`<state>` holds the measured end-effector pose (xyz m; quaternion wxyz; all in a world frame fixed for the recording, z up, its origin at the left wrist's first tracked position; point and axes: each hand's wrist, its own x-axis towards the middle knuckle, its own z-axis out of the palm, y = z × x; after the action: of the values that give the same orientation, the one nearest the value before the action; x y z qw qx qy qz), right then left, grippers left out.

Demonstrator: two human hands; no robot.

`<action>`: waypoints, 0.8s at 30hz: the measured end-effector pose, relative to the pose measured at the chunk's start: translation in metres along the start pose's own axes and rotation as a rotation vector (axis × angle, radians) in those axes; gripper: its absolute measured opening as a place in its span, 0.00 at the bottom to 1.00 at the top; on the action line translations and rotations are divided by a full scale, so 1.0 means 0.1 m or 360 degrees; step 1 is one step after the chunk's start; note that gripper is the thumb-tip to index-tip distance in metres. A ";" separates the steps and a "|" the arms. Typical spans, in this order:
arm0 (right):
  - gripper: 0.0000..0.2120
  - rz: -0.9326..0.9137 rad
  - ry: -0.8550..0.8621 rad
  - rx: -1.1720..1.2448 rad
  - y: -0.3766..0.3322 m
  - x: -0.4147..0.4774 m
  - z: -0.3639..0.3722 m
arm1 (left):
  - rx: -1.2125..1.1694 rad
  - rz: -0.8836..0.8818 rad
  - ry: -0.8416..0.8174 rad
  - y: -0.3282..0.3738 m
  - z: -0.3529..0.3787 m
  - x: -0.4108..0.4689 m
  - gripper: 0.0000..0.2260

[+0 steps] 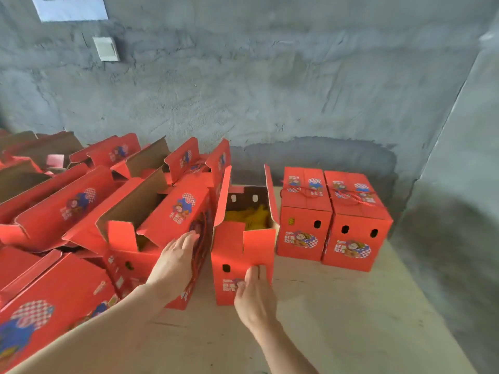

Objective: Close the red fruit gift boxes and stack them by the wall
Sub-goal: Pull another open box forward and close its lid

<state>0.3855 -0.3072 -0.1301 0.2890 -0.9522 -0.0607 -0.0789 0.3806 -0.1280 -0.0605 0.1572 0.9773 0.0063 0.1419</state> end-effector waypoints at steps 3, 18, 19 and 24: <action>0.05 0.0053 0.0060 0.0155 0.02 -0.52 -0.12 | -0.0251 -0.0029 0.0045 0.08 -0.15 -0.31 0.29; 0.16 0.0199 -0.0288 0.0854 0.33 -2.44 -1.14 | -0.0703 -0.0295 0.0069 0.27 -0.70 -1.17 0.09; 0.18 0.0255 -0.0257 0.0899 0.35 -2.50 -1.21 | -0.0740 -0.0299 0.0054 0.27 -0.71 -1.19 0.09; 0.26 0.0694 -0.0086 0.0945 0.42 -2.57 -1.36 | -0.1375 -0.0389 -0.0171 0.31 -0.68 -1.25 0.27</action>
<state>0.1245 -0.4359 -0.0891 0.5609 -0.8192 0.1157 0.0307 0.2411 -0.1435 -0.0235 0.5664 0.8201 0.0537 0.0610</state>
